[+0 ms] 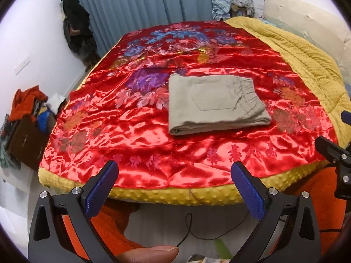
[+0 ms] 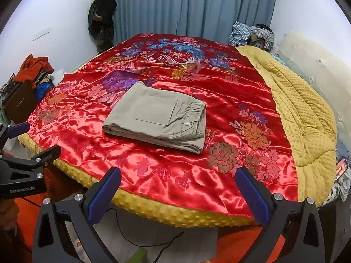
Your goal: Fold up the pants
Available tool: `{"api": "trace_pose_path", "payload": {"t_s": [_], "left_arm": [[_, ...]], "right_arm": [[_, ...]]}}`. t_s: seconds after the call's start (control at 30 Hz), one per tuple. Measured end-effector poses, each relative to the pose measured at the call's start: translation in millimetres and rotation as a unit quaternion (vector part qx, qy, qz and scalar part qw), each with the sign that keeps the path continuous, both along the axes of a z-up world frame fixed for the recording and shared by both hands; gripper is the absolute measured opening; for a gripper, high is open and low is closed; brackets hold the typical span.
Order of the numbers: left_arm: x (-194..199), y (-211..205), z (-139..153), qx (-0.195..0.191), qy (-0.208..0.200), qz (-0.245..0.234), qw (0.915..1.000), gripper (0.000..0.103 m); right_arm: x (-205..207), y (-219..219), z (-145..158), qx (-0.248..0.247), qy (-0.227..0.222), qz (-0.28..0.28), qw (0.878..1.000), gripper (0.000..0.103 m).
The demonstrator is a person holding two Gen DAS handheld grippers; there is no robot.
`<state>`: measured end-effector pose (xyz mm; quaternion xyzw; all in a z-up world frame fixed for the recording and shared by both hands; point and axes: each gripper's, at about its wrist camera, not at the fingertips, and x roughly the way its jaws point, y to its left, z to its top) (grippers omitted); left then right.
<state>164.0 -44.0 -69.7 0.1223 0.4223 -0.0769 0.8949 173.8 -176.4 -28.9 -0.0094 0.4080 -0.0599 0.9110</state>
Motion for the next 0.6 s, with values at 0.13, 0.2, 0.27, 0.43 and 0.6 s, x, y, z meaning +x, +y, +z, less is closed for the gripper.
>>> {"api": "trace_pose_path", "payload": {"t_s": [0.13, 0.2, 0.27, 0.43, 0.6], "left_arm": [[0, -1, 1, 0.0, 0.004, 0.0, 1.0, 0.102], [0, -1, 1, -0.001, 0.008, 0.001, 1.0, 0.102], [0, -2, 0, 0.0, 0.009, 0.002, 1.0, 0.102], [1, -1, -1, -0.004, 0.014, 0.001, 0.9999, 0.102], [0, 0, -1, -0.005, 0.013, 0.002, 0.9999, 0.102]], "right_arm": [[-1, 3, 3, -0.005, 0.004, 0.001, 1.0, 0.102], [-1, 4, 5, -0.007, 0.006, 0.002, 1.0, 0.102], [-2, 6, 7, -0.008, 0.005, 0.003, 1.0, 0.102], [-2, 6, 9, -0.007, 0.004, 0.003, 1.0, 0.102], [-5, 7, 14, -0.012, -0.002, -0.001, 1.0, 0.102]]}}
